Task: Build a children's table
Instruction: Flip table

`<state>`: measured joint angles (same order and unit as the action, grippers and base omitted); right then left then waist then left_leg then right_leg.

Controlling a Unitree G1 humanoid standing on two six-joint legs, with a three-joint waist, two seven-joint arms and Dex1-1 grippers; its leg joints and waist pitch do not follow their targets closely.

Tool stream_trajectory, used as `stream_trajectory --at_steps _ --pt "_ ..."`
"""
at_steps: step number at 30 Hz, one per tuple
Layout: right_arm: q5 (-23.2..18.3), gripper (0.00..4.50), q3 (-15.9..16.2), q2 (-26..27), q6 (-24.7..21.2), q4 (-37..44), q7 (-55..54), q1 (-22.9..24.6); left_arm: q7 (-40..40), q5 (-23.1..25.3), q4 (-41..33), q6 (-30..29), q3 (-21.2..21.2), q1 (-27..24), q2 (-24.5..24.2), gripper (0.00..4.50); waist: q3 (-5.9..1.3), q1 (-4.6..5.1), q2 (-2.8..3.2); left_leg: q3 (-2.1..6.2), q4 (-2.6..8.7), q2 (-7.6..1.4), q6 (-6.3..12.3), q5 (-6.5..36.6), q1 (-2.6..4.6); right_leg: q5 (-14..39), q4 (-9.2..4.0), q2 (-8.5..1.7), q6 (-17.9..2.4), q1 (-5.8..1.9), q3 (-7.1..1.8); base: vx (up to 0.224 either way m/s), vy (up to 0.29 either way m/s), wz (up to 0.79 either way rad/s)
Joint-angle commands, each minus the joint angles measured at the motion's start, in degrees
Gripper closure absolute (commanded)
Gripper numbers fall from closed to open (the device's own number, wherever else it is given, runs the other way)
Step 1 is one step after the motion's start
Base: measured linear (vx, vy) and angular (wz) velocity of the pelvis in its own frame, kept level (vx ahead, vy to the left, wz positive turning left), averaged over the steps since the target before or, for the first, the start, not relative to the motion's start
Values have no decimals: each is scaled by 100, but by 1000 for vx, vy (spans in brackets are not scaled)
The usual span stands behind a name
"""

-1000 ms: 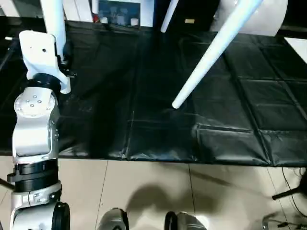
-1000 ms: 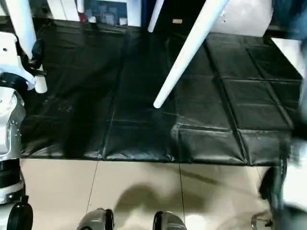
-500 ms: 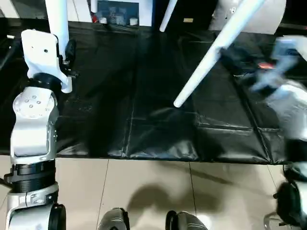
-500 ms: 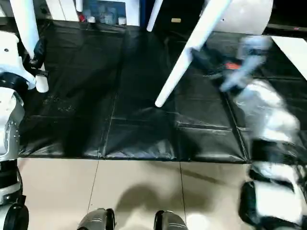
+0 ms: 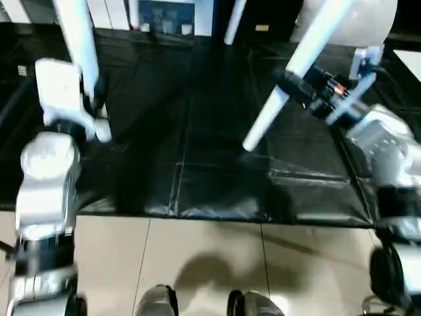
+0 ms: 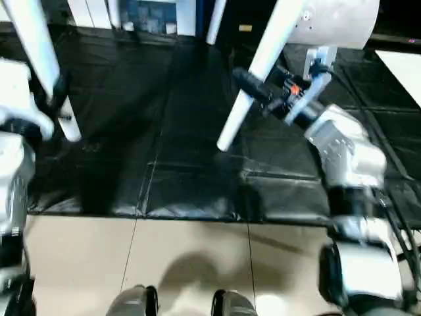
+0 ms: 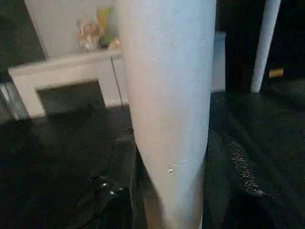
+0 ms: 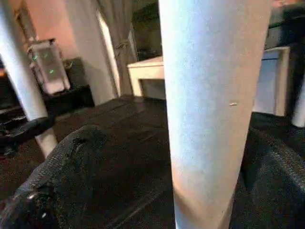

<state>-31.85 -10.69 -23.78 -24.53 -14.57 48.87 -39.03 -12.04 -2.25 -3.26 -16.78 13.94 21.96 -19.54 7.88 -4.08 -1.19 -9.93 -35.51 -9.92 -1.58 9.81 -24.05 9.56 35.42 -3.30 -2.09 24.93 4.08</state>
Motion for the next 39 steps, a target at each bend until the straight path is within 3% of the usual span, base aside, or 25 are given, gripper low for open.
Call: stream_trajectory --at_steps 1,3,7,12,13,15,18,21,22,24,25,26,28,29,31,32,33,34,35,38,39 --pt "-278 0 269 -30 -253 801 213 142 -320 165 -226 72 -372 -145 -27 291 -555 17 83 111 408 -352 505 536 213 511 -347 -463 -1321 -383 -309 0 0 0" --pt "-330 0 274 -63 -325 1024 182 290 -319 179 -337 14 -365 -247 -59 291 -547 15 120 112 418 -354 473 673 236 717 -384 -455 -1281 -351 -305 0 0 0" --pt "-359 0 282 -101 -498 1428 81 541 -306 120 -612 -138 -328 -429 -60 291 -520 2 77 117 446 -361 321 825 233 931 -419 -458 -1189 -351 -313 0 0 0" --pt "-323 0 259 33 -698 1631 -284 719 -253 3 -581 -70 -314 -587 -103 291 -516 12 74 116 443 -337 276 851 232 1136 -439 -460 -1087 -331 -319 0 0 0" --pt "-127 0 326 61 -643 1609 -445 780 -300 -82 -513 -3 -280 -604 -105 256 -509 19 61 115 451 -338 267 860 232 1164 -443 -456 -1075 -327 -318 0 0 0" --pt "31 0 394 88 -566 1592 -534 879 -373 -194 -451 53 -205 -633 -102 256 -511 22 69 115 455 -334 212 906 238 1249 -458 -457 -1026 -314 -315 0 0 0" --pt "188 0 334 185 -267 1685 -650 1197 -575 -356 -586 41 -77 -892 -192 212 -509 24 78 125 472 -346 142 990 232 1236 -456 -471 -946 -314 -325 0 0 0" --pt "53 0 153 239 -265 1958 -751 1532 -819 -693 -859 52 114 -1222 -230 202 -516 44 72 124 477 -341 227 812 210 843 -419 -469 -1060 -340 -330 0 0 0" --pt "4 0 110 248 -291 2040 -777 1609 -862 -758 -907 77 153 -1296 -242 175 -514 53 63 118 475 -335 257 827 210 839 -422 -458 -1085 -344 -326 0 0 0" --pt "-202 0 -33 278 -363 2524 -808 2069 -991 -1022 -1091 223 403 -1626 -215 170 -498 43 101 123 492 -346 266 938 217 971 -441 -467 -1055 -339 -331 0 0 0" --pt "-265 0 -76 279 -374 2727 -814 2265 -1036 -1140 -1180 251 517 -1756 -184 170 -500 37 93 122 494 -348 271 939 216 964 -449 -469 -1030 -349 -333 0 0 0" --pt "-362 0 -188 301 -415 3168 -900 2710 -1105 -1407 -1473 197 744 -2065 -92 167 -496 37 150 128 515 -369 278 990 212 902 -468 -463 -1015 -348 -332 0 0 0" --pt "-362 0 -188 301 -415 3168 -900 2710 -1105 -1407 -1473 197 744 -2065 -92 142 -483 55 110 128 532 -362 280 1097 200 964 -478 -446 -1018 -356 -320 0 0 0" --pt "-317 0 -286 306 -346 3583 -1036 3197 -1070 -1535 -1843 30 853 -2436 -16 127 -477 61 123 126 537 -337 256 1263 211 1240 -510 -445 -972 -344 -320 0 0 0" --pt "-257 0 -399 377 -397 3959 -1342 3597 -972 -1581 -2188 -377 827 -2835 49 122 -397 63 157 133 576 -352 134 1688 216 1910 -584 -465 -815 -314 -325 0 0 0" --pt "-257 0 -399 377 -397 3959 -1342 3597 -972 -1581 -2188 -377 827 -2835 49 122 -293 93 154 151 602 -319 -42 2388 326 3052 -727 -462 -538 -239 -298 0 0 0" --pt "-274 0 -450 415 -493 4102 -1493 3728 -948 -1610 -2304 -513 800 -2981 79 122 -270 107 139 163 594 -284 -98 2525 363 3465 -777 -469 -403 -236 -289 0 0 0" --pt "-416 0 -408 485 -716 4614 -1712 4142 -822 -1662 -2674 -467 604 -3344 292 122 -257 105 242 217 582 -252 -187 2665 413 4019 -838 -505 -182 -240 -267 0 0 0" --pt "-433 0 -360 503 -738 4779 -1766 4284 -777 -1693 -2798 -403 518 -3453 372 122 -239 125 187 228 618 -278 -203 2672 390 4167 -925 -511 -20 -273 -254 0 0 0" --pt "-301 0 -60 665 -782 4961 -2016 4568 -676 -1693 -3043 -474 50 -3575 578 122 -244 161 218 249 619 -244 -216 2910 472 4365 -1018 -472 164 -244 -178 0 0 0" --pt "-95 0 110 710 -741 4880 -2102 4608 -661 -1642 -3045 -456 -90 -3572 630 122 -234 167 249 273 647 -254 -235 2982 461 4323 -1027 -463 206 -257 -153 0 0 0"
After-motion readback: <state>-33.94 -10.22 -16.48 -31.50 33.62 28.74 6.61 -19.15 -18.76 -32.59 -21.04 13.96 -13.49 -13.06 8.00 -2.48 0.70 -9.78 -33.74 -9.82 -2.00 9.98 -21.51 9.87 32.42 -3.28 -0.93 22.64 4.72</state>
